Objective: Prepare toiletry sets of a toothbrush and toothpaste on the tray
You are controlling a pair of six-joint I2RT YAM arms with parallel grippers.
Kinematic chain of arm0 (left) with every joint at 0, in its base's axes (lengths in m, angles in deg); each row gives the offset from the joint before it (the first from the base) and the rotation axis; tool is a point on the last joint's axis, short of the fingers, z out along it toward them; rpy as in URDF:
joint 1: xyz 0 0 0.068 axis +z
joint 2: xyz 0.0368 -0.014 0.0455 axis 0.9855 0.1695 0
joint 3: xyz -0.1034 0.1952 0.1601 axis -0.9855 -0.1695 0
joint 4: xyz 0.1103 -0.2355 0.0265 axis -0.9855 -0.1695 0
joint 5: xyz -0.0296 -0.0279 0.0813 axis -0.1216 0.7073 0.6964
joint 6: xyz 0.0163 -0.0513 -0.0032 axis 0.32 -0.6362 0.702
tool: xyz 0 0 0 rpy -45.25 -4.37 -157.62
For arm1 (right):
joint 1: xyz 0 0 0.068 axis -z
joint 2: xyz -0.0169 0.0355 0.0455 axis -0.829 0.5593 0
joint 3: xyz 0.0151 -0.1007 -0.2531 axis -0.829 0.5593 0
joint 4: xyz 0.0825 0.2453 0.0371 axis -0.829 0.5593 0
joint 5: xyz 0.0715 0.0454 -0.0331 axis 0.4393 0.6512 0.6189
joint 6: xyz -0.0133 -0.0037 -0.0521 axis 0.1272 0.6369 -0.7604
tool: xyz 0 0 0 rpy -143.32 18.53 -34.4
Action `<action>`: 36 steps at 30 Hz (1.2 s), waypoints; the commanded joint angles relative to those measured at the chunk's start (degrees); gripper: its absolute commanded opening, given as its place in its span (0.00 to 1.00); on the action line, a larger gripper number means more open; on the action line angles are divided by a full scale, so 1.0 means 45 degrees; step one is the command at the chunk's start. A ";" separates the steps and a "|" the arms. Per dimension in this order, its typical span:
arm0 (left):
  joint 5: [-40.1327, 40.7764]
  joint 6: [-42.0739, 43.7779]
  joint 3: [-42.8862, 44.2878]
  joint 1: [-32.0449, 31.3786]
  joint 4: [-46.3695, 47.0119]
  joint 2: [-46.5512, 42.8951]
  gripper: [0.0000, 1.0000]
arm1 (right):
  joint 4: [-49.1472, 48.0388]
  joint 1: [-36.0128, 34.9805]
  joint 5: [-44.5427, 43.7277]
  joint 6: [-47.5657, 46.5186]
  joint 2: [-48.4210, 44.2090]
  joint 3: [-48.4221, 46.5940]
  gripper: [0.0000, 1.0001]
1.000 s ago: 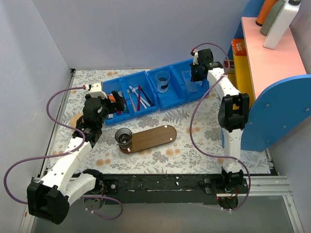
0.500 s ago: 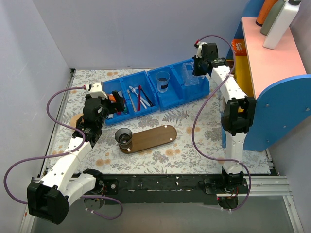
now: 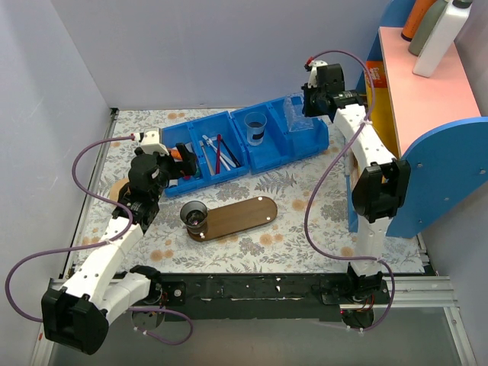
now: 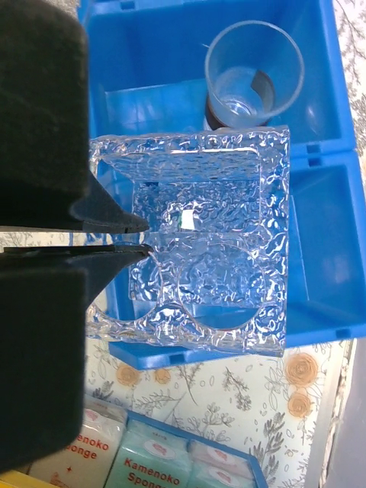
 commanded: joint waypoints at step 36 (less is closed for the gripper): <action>0.4233 -0.5284 0.6112 -0.7957 -0.3833 0.6072 0.85 | -0.4699 -0.5902 -0.3983 0.3217 -0.9307 1.0722 0.01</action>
